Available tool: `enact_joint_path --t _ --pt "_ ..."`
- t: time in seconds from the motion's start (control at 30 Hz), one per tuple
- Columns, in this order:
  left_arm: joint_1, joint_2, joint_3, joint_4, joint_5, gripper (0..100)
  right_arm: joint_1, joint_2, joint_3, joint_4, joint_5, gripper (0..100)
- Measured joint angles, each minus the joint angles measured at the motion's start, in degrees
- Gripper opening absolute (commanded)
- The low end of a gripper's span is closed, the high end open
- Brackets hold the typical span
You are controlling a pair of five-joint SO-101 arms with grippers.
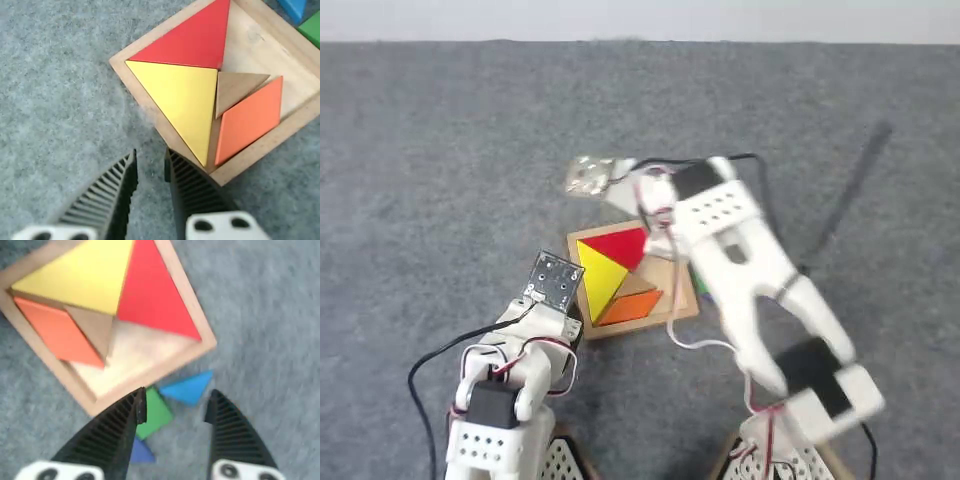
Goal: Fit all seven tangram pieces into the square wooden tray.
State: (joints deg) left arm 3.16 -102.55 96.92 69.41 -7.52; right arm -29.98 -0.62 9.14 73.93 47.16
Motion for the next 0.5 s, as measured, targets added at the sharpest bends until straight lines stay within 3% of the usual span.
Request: enact_joint_path --t 0.23,0.5 --pt "0.0 0.0 0.0 0.0 0.0 9 0.0 -6.7 24.4 -12.9 -0.3 2.6" --pt "0.0 0.0 0.0 0.0 0.0 9 -1.7 -2.0 26.5 -18.1 -3.6 2.6"
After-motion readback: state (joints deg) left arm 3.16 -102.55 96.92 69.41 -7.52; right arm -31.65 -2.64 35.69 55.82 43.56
